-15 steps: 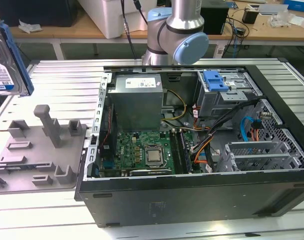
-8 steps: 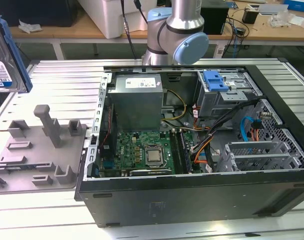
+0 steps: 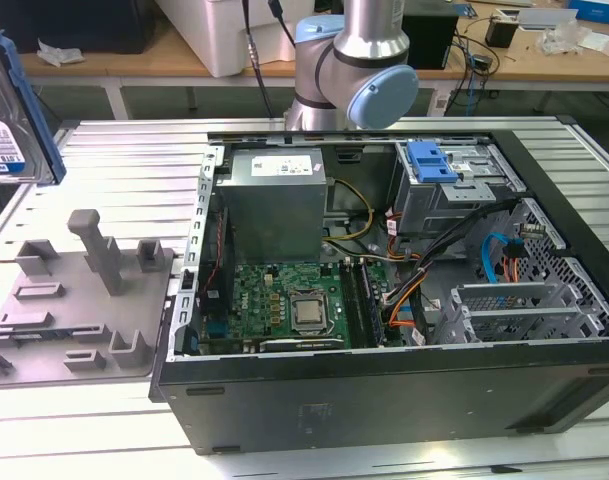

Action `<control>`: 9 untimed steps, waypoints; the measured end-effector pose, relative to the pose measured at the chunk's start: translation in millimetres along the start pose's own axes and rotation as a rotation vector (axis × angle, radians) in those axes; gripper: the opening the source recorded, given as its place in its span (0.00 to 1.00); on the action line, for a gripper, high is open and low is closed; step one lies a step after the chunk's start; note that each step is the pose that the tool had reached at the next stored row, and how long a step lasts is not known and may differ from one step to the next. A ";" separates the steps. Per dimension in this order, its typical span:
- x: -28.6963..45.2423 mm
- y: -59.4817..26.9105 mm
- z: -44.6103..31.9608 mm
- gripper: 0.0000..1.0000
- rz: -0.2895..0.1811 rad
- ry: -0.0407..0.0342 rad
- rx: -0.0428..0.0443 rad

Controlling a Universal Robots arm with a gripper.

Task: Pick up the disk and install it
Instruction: 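Pick up the disk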

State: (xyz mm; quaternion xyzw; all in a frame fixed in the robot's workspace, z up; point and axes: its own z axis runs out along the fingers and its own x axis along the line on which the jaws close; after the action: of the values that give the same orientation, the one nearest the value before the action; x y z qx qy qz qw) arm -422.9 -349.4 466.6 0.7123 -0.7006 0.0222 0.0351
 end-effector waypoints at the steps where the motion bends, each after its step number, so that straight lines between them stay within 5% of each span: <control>1: 0.0 -1.1 -0.2 0.37 0.000 -0.0013 0.0002; 9: 0.4 -17.2 -1.4 0.37 0.000 -0.0033 0.0002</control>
State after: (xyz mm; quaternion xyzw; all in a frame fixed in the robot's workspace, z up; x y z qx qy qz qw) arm -405.6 -349.4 467.7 0.7124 -0.7007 0.0211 0.0339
